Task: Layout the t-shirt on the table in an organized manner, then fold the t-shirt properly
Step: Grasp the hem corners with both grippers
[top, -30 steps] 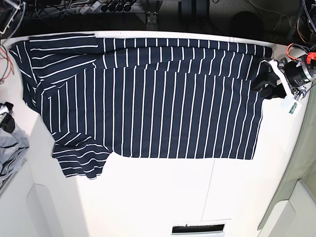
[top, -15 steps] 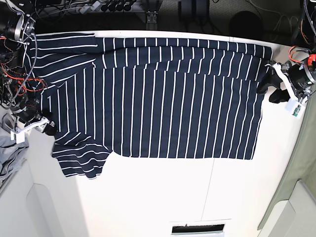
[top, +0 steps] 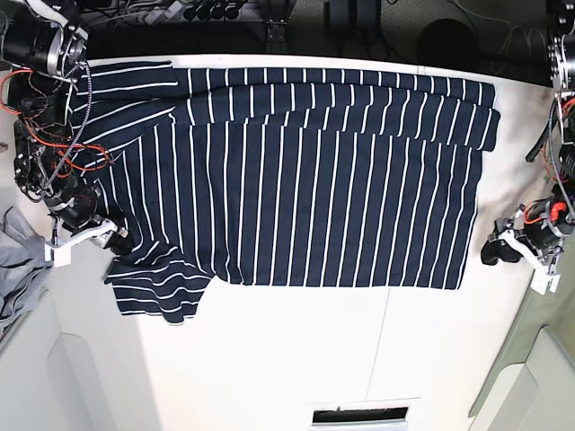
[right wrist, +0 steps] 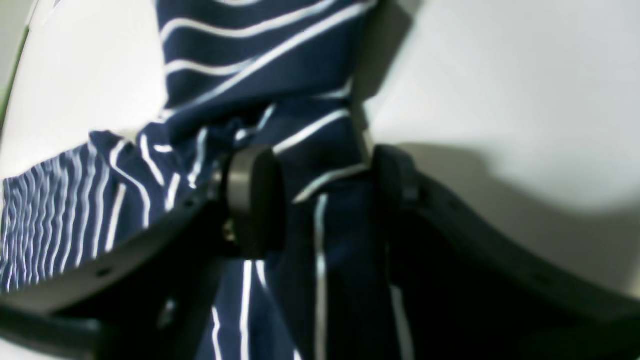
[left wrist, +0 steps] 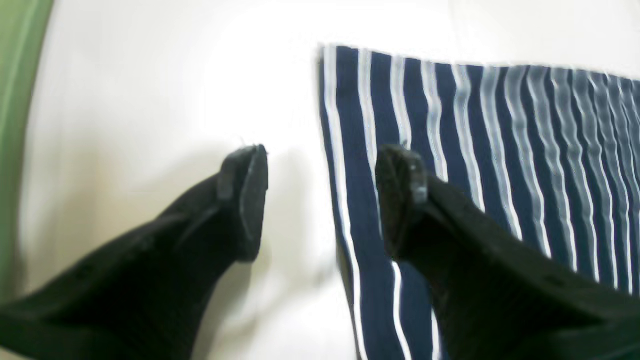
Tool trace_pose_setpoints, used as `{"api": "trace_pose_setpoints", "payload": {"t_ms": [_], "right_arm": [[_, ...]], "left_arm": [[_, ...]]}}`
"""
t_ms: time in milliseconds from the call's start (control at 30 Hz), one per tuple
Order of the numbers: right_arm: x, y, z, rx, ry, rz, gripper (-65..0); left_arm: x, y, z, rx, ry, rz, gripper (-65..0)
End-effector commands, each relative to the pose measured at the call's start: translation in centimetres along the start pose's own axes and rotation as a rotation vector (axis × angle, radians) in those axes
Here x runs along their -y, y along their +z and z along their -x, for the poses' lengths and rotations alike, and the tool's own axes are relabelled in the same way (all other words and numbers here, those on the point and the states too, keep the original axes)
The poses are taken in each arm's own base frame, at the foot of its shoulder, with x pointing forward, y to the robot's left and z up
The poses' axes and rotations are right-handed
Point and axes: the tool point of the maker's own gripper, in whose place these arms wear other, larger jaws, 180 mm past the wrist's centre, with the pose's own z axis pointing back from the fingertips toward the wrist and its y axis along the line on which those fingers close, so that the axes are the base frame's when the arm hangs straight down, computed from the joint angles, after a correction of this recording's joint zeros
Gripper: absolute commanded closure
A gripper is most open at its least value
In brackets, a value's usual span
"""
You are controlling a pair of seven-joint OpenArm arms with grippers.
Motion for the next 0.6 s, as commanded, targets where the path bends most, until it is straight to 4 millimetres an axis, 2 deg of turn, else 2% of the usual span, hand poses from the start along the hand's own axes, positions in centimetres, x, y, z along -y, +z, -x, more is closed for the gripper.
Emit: {"api": "trace_pose_setpoints", "payload": {"t_ms": [0, 100, 233, 367, 500, 567], "right_arm": [[0.1, 0.0, -0.5, -0.011, 0.016, 0.009, -31.7], [0.1, 0.0, -0.5, -0.011, 0.016, 0.009, -31.7], [0.1, 0.0, -0.5, -0.011, 0.016, 0.009, -31.7], [0.1, 0.0, -0.5, -0.011, 0.016, 0.009, -31.7], [0.0, 0.0, -0.7, -0.007, 0.018, 0.005, -31.6], [-0.2, 0.0, -0.8, -0.007, 0.023, -0.006, -31.6]], "left_arm": [[-0.1, -0.2, -1.6, 0.028, 0.01, 0.007, -36.8], [1.2, -2.0, 0.4, -0.028, 0.059, 0.028, -36.8], [2.5, -3.4, 1.9, -0.045, 0.051, 0.024, -36.8], [3.4, -3.8, 2.1, -0.049, 0.054, 0.044, -36.8], [5.7, -4.5, 1.8, -0.045, 0.044, 0.113, -36.5], [6.6, -4.7, 2.0, -0.056, 0.032, 0.144, -33.5]]}}
